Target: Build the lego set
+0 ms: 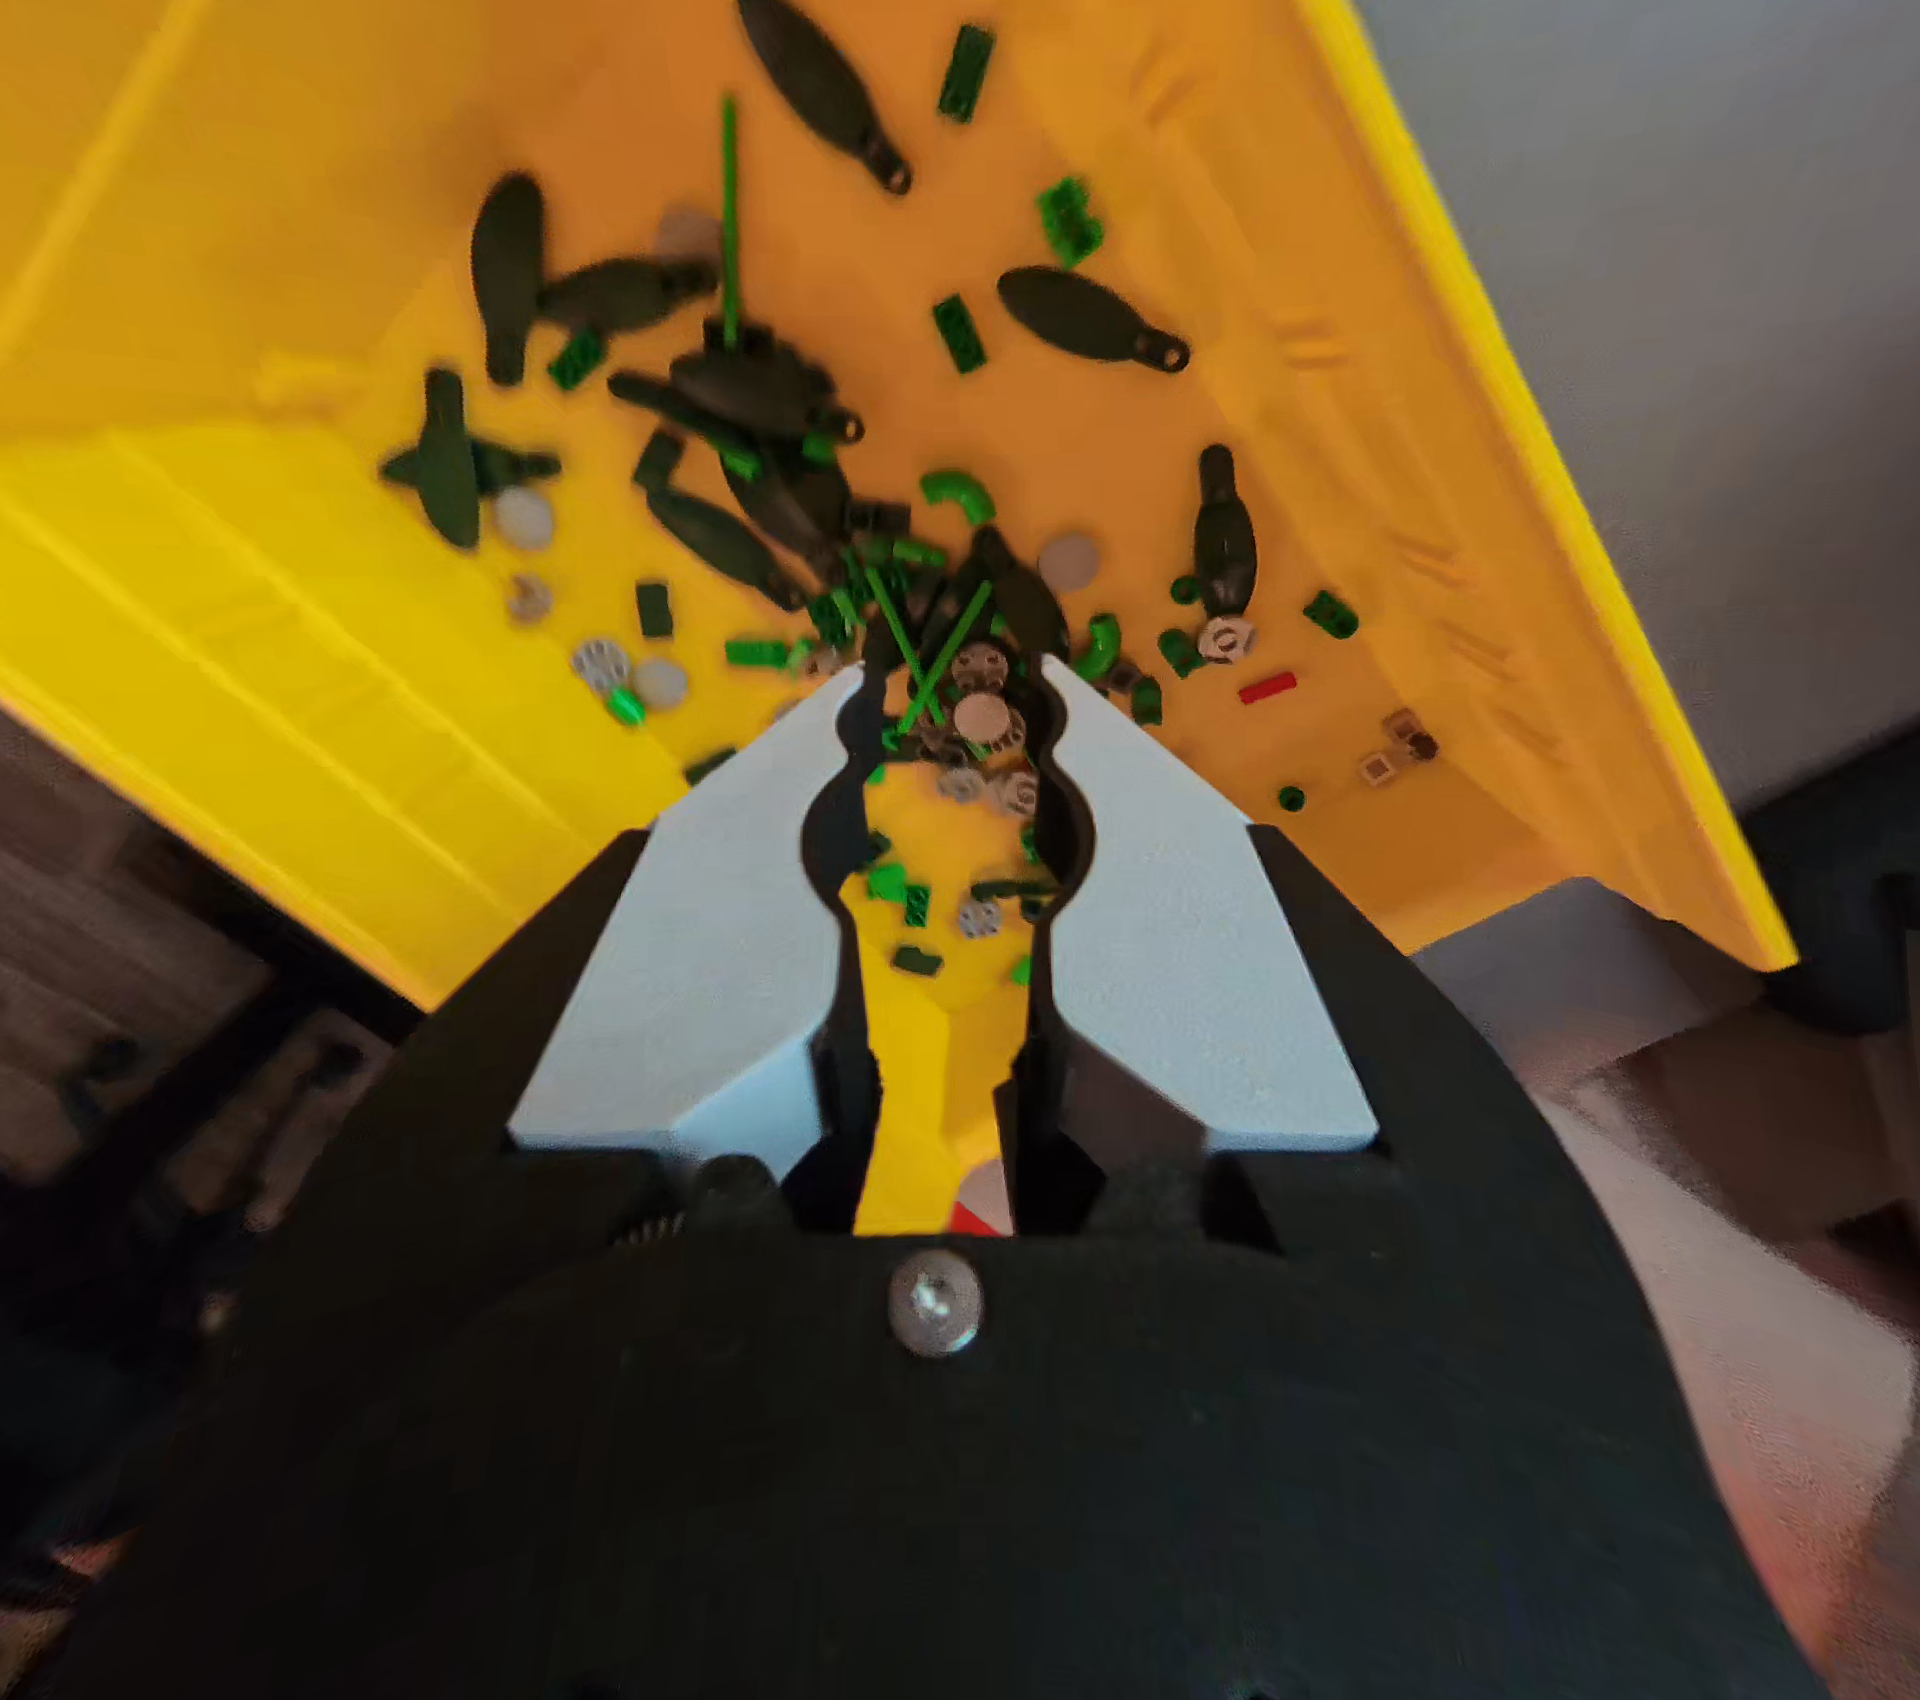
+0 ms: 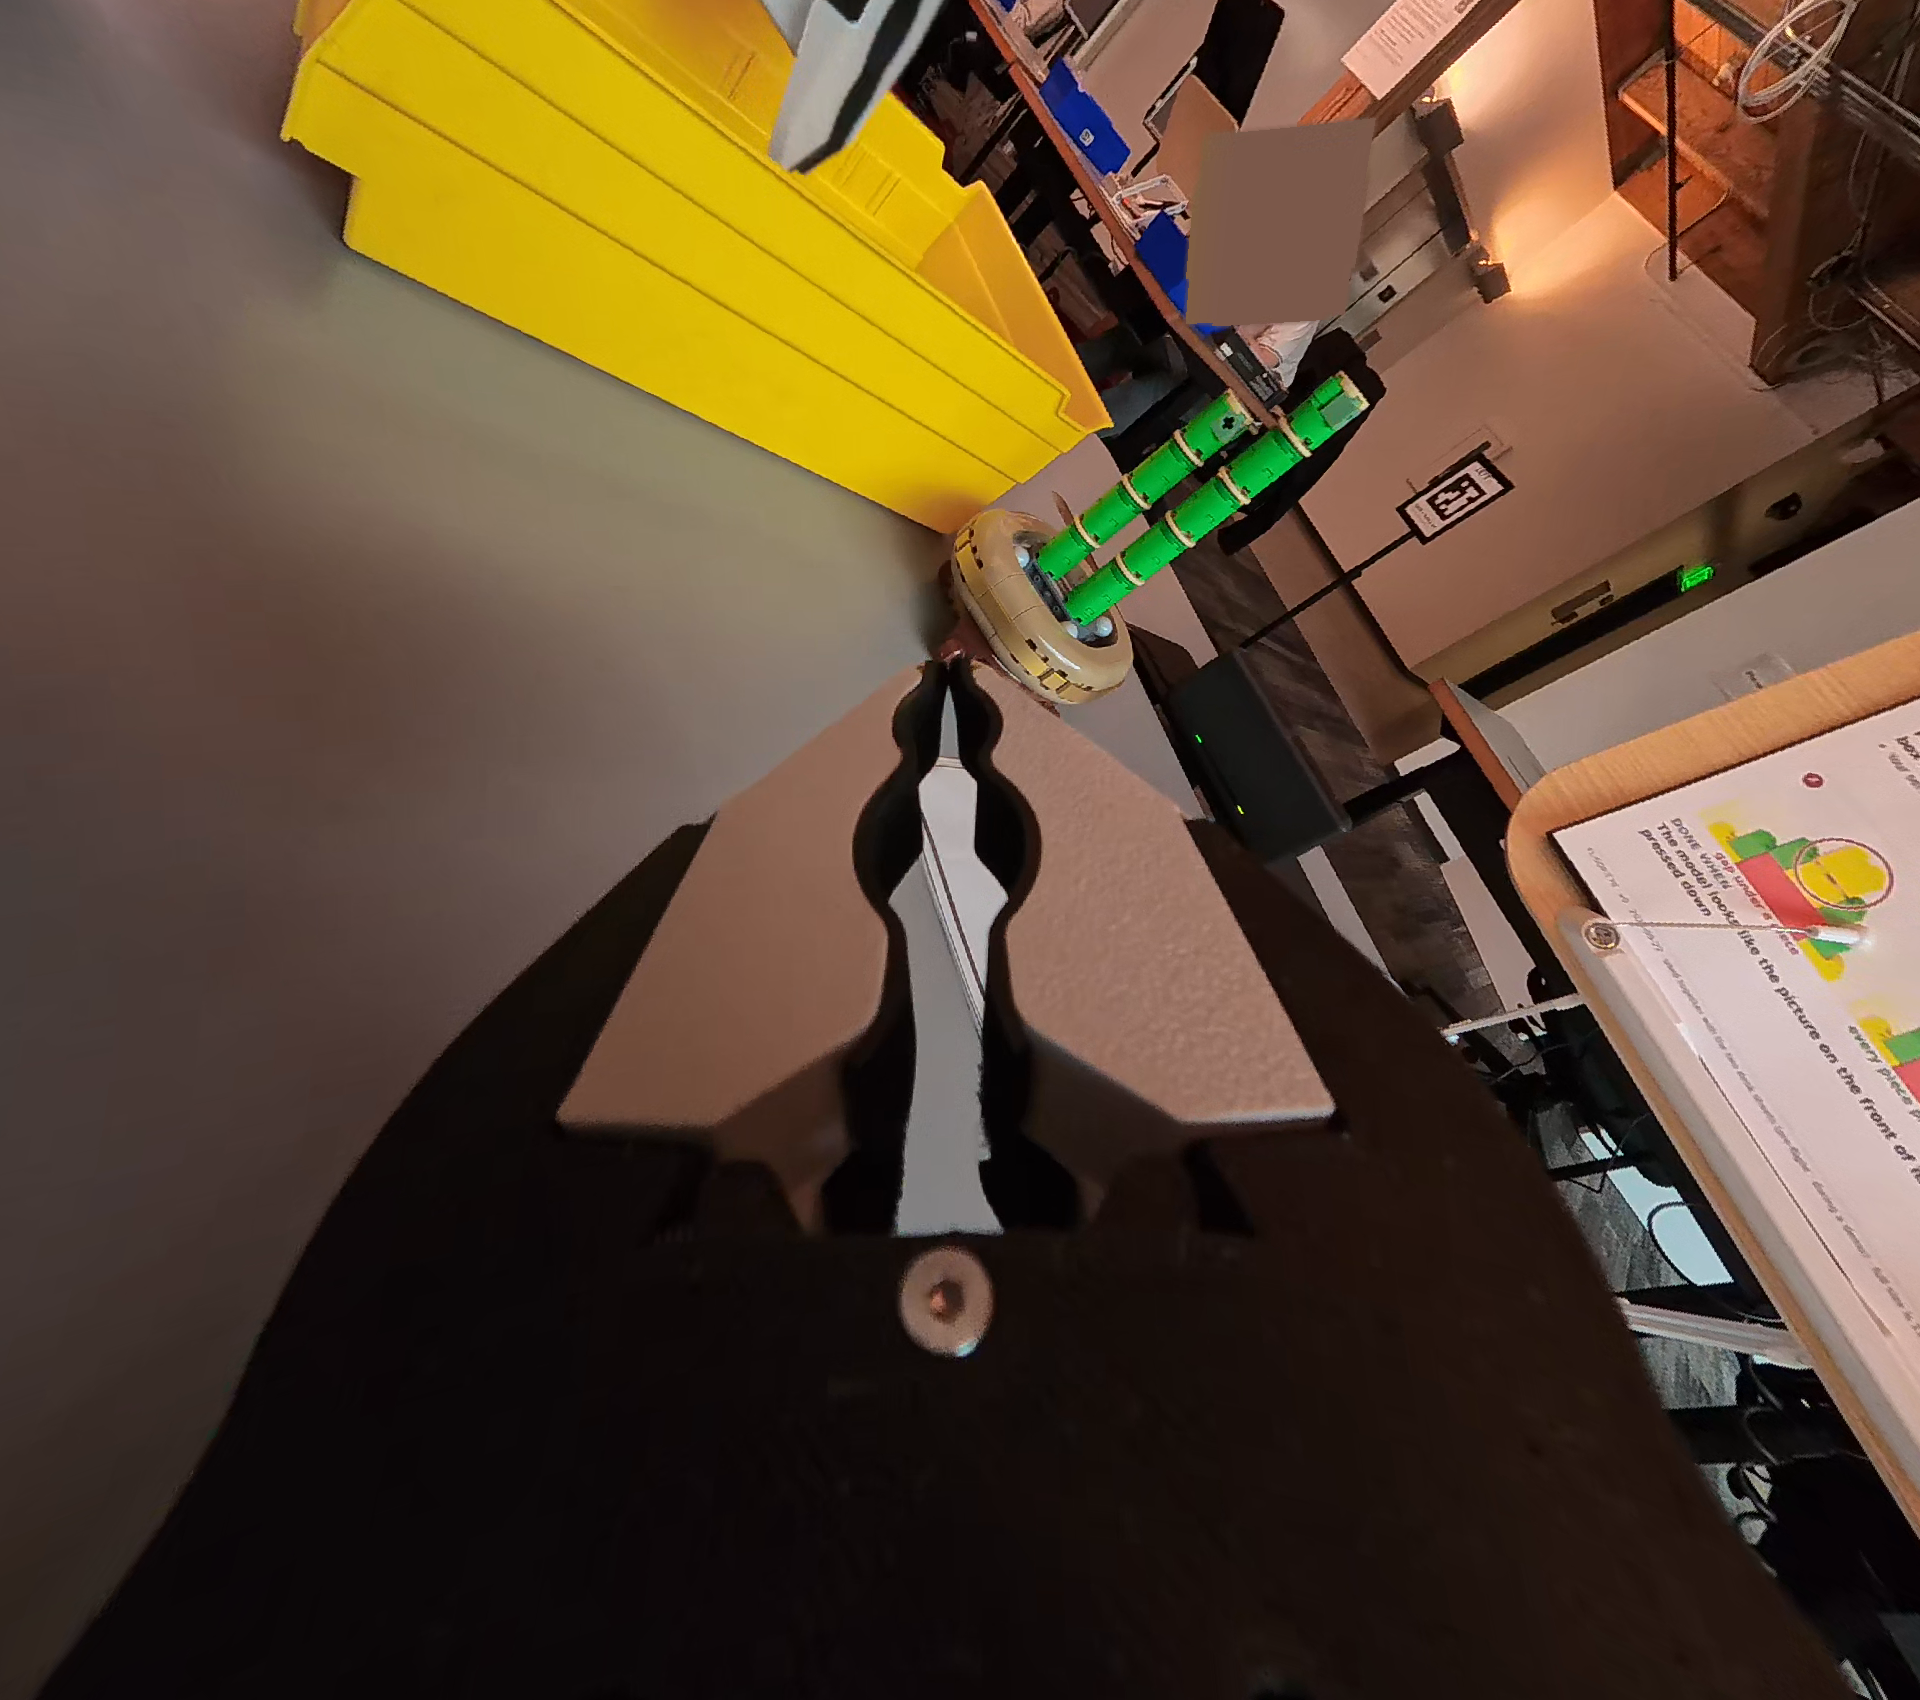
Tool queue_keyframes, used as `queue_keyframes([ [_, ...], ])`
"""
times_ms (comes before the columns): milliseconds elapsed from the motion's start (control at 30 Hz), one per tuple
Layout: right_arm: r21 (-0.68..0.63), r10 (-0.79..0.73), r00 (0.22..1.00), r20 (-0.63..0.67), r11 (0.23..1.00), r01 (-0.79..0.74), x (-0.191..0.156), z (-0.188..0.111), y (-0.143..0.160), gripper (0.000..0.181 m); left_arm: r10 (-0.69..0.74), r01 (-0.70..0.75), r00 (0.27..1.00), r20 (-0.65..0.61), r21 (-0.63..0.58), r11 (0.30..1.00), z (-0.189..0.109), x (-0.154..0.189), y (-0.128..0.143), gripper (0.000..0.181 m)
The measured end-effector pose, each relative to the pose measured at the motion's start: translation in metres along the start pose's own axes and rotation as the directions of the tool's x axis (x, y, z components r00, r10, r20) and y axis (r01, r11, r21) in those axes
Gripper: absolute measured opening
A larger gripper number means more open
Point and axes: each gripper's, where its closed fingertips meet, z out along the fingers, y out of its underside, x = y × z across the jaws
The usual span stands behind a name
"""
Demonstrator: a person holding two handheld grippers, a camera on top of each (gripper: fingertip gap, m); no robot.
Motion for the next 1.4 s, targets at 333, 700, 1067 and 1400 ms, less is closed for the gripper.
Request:
queue_keyframes([
  [333, -0.005, -0.023, 1.000, 0.002, 1.000, 0.023, 0.000, -0.002, -0.002, 0.001, 0.297, -0.387, 0.922, 0.249, 0.636, 0.667, -0.060, -0.011, -0.090, 0.031],
  [700, -0.011, -0.061, 0.997, 0.038, 0.998, 0.061, -0.010, 0.001, -0.003, 0.001, 0.257, -0.234, 0.963, 0.082, 0.731, 0.641, -0.068, -0.011, -0.080, 0.020],
  [1067, -0.023, -0.050, 0.997, 0.050, 0.998, 0.052, -0.012, 0.003, 0.000, 0.002, 0.428, -0.370, 0.903, 0.027, 0.556, 0.745, 0.016, 0.000, -0.077, 0.041],
  [1400, -0.022, -0.056, 0.997, 0.060, 0.998, 0.057, -0.013, 0.002, -0.001, 0.002, 0.536, -0.504, 0.843, 0.034, 0.394, 0.768, 0.059, 0.014, -0.073, 0.047],
])
